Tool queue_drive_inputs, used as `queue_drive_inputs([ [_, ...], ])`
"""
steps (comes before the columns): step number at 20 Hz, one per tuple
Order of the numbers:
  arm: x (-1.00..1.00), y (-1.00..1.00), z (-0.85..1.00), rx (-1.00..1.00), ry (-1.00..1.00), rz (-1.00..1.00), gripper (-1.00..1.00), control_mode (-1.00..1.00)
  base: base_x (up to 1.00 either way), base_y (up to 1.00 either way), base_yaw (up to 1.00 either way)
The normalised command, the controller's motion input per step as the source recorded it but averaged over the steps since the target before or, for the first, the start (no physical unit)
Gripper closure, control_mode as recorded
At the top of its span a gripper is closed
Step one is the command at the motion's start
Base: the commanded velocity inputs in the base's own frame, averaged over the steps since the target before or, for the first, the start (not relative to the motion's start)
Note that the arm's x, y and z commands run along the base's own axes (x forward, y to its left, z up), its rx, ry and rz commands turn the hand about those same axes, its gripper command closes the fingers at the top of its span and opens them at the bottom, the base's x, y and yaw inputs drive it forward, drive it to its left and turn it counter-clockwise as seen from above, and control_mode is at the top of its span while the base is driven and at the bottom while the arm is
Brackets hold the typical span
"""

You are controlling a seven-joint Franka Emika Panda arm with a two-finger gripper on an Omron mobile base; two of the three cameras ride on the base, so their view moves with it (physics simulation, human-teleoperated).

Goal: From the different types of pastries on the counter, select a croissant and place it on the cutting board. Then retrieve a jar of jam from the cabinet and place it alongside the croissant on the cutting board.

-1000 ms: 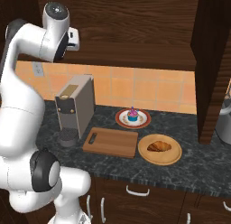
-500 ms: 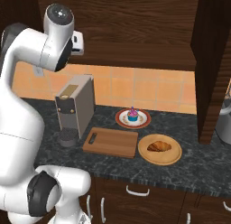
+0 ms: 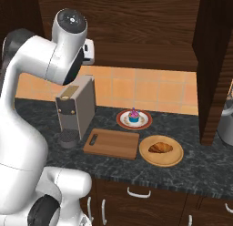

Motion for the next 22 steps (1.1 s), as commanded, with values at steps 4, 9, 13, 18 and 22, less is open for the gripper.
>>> queue_drive_inputs([
  [4,-0.63,-0.08,-0.17,0.0,0.0,-0.16,1.0,-1.0,0.0,0.0,0.0],
  [9,-0.57,-0.36,-0.24,0.0,0.07,-0.06,1.0,-1.0,0.0,0.0,0.0],
  [13,0.0,-0.25,-0.42,0.01,0.0,0.03,1.0,-1.0,0.0,0.0,0.0],
  [18,-0.05,-0.2,-0.56,0.01,0.02,0.07,1.0,-1.0,0.0,0.0,0.0],
  [22,-0.01,-0.16,-0.43,0.07,0.01,0.14,1.0,-1.0,0.0,0.0,0.0],
])
